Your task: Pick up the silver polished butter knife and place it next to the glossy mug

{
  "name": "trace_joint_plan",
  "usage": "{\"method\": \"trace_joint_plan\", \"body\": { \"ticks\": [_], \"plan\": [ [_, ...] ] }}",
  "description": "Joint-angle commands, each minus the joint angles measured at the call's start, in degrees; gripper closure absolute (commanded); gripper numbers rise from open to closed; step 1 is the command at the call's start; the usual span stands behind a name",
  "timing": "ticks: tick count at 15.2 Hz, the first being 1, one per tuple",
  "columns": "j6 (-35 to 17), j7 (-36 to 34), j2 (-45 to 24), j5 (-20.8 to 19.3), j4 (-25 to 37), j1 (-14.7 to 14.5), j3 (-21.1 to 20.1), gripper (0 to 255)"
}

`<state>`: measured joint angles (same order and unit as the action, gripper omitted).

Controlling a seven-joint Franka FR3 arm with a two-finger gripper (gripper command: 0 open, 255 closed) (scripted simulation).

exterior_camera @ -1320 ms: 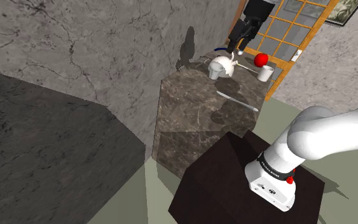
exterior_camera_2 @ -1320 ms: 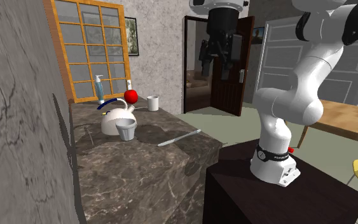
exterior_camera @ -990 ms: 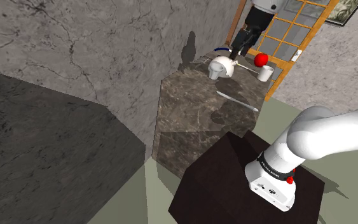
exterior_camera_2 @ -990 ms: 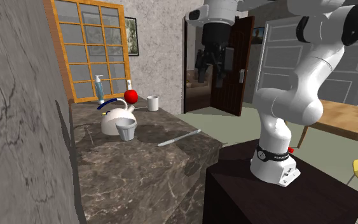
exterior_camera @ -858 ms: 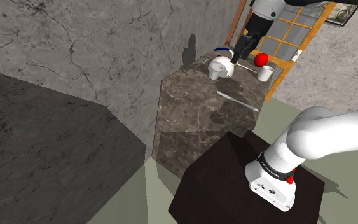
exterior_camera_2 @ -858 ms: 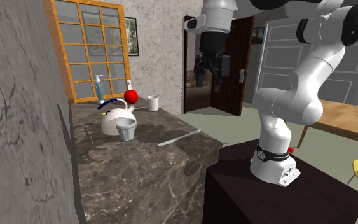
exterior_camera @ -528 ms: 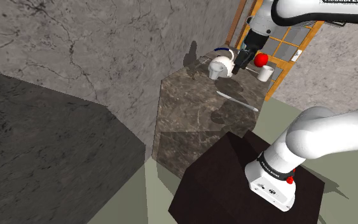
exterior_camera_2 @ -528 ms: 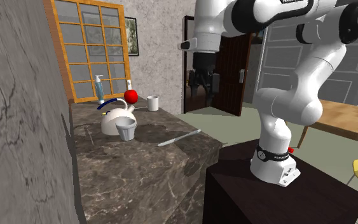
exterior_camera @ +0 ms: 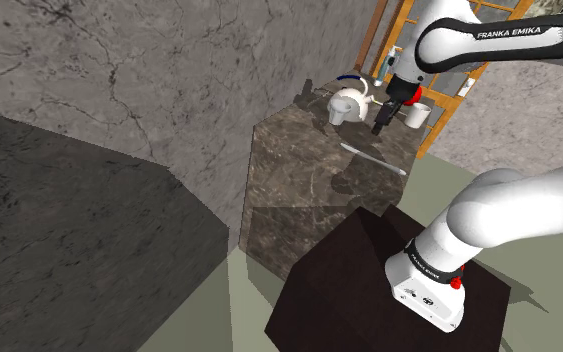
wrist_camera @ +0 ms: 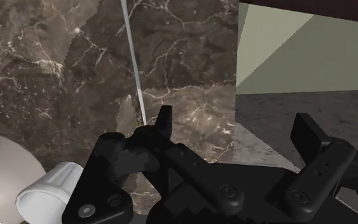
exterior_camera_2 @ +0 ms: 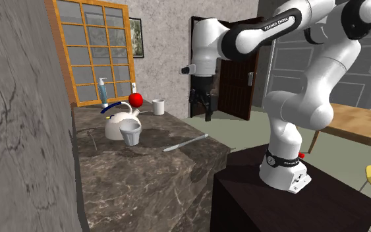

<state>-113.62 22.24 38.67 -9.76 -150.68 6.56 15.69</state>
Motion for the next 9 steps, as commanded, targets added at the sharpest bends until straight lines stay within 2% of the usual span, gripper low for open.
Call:
{"method": "trace_joint_plan", "body": {
  "ticks": [1,9],
  "plan": [
    [-2.8,3.0,-2.4,-1.6,-0.8,0.8,2.5,0],
    [-14.3,14.4,-15.2,-5.6,-0.8,2.7,12.1,0]
  ]
}}
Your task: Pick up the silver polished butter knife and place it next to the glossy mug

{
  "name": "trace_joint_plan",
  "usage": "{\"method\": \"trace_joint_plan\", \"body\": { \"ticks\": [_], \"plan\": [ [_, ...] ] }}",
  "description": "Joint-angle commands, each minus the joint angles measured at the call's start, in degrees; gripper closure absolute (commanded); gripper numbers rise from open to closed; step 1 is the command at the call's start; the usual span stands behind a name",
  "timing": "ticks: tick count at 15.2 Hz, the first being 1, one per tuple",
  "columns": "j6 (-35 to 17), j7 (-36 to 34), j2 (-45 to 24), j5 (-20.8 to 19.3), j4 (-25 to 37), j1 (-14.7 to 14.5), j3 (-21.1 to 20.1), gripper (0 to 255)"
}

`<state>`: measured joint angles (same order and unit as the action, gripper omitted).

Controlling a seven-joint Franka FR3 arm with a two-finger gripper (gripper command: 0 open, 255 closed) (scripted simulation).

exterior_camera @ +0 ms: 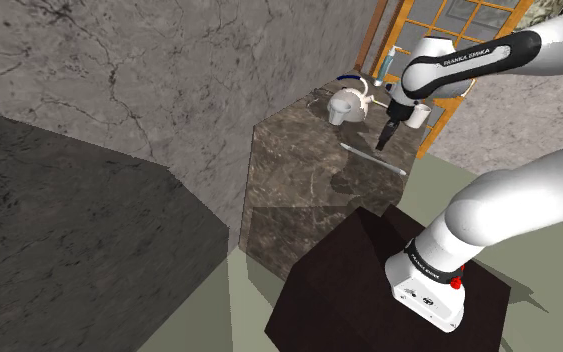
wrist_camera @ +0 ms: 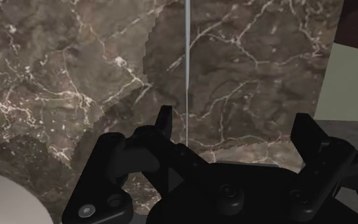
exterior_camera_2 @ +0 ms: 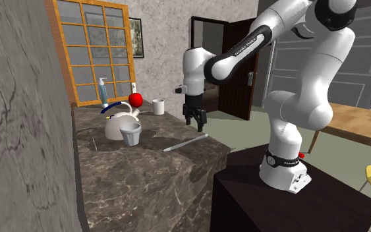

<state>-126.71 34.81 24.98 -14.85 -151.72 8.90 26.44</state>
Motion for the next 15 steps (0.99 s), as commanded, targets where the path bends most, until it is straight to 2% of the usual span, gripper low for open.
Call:
{"method": "trace_joint_plan", "body": {
  "ticks": [1,3,10,15],
  "plan": [
    [-2.8,3.4,-3.6,-0.6,0.6,0.4,2.6,0],
    [-5.6,6.6,-7.6,-0.3,1.4,0.3,4.9,0],
    [-12.6,7.9,-12.7,1.1,-0.7,-0.4,6.5,0],
    [-13.2,8.1,-13.2,1.3,-0.8,-0.5,6.6,0]
  ]
}}
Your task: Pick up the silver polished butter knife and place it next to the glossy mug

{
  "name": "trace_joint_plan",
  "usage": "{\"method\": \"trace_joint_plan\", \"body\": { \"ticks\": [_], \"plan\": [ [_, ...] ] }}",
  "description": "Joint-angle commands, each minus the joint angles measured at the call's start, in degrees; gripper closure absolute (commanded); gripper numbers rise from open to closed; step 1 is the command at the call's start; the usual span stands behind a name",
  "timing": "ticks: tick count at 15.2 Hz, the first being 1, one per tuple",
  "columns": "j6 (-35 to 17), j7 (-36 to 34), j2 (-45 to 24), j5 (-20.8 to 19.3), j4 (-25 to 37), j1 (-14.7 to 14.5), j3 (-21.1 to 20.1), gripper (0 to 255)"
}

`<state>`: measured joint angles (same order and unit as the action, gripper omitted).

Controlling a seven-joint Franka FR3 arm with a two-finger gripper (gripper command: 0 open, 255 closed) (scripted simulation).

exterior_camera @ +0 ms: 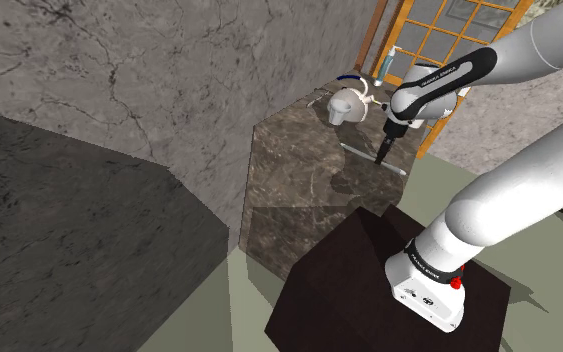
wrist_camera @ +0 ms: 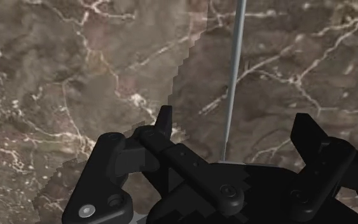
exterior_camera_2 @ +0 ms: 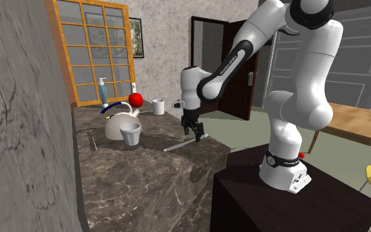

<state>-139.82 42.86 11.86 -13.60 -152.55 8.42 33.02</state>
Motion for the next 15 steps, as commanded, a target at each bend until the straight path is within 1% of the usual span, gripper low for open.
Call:
{"method": "trace_joint_plan", "body": {
  "ticks": [1,4,5,14,15],
  "plan": [
    [-0.1,0.0,0.0,0.0,0.0,0.0,0.0,0],
    [0.0,0.0,0.0,0.0,0.0,0.0,0.0,0],
    [0.0,0.0,0.0,0.0,0.0,0.0,0.0,255],
    [-0.1,0.0,0.0,0.0,0.0,0.0,0.0,255],
    [1.0,-0.2,0.8,-0.3,0.2,0.1,-0.2,255]
  ]
}}
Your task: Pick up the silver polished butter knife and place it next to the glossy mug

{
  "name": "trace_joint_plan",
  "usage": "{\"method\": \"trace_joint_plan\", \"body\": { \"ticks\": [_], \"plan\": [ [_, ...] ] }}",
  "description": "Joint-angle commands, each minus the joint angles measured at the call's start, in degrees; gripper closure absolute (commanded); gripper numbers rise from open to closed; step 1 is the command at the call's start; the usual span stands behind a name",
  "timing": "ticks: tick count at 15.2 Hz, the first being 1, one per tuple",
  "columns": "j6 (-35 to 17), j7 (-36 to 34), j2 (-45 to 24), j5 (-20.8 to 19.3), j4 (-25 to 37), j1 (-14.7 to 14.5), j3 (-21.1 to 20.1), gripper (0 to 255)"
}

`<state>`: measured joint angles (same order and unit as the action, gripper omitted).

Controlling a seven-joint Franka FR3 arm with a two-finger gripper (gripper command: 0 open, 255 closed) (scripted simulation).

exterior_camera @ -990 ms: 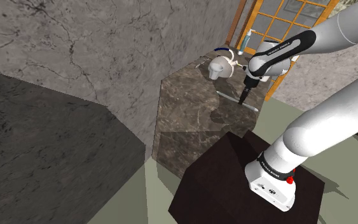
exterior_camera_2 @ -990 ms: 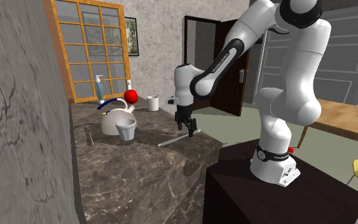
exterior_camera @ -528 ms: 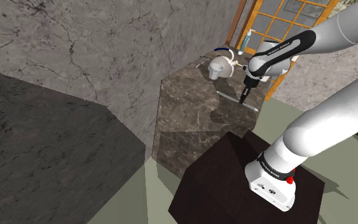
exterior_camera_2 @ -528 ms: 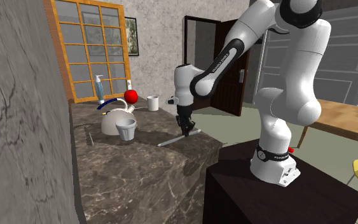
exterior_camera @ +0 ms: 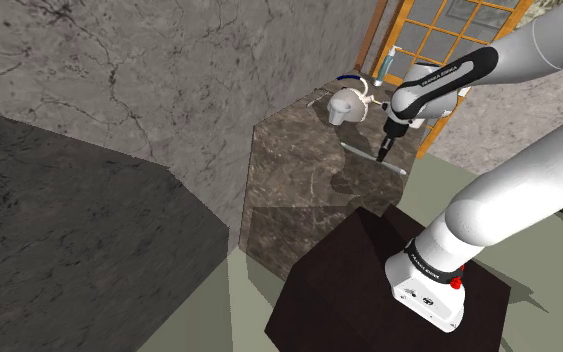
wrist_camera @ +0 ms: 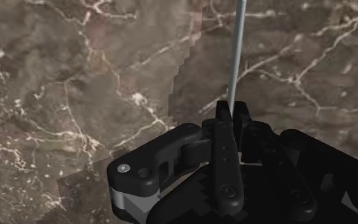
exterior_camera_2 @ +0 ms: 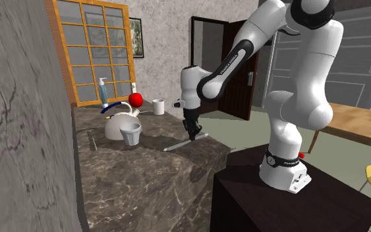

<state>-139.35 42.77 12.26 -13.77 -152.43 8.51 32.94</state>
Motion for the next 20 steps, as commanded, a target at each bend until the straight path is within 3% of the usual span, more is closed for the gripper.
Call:
{"method": "trace_joint_plan", "body": {
  "ticks": [1,20],
  "plan": [
    [1.5,-0.4,1.2,-0.5,0.3,0.2,-0.3,255],
    [19.6,-2.2,12.7,-2.1,7.4,1.6,-4.4,255]
  ]
}}
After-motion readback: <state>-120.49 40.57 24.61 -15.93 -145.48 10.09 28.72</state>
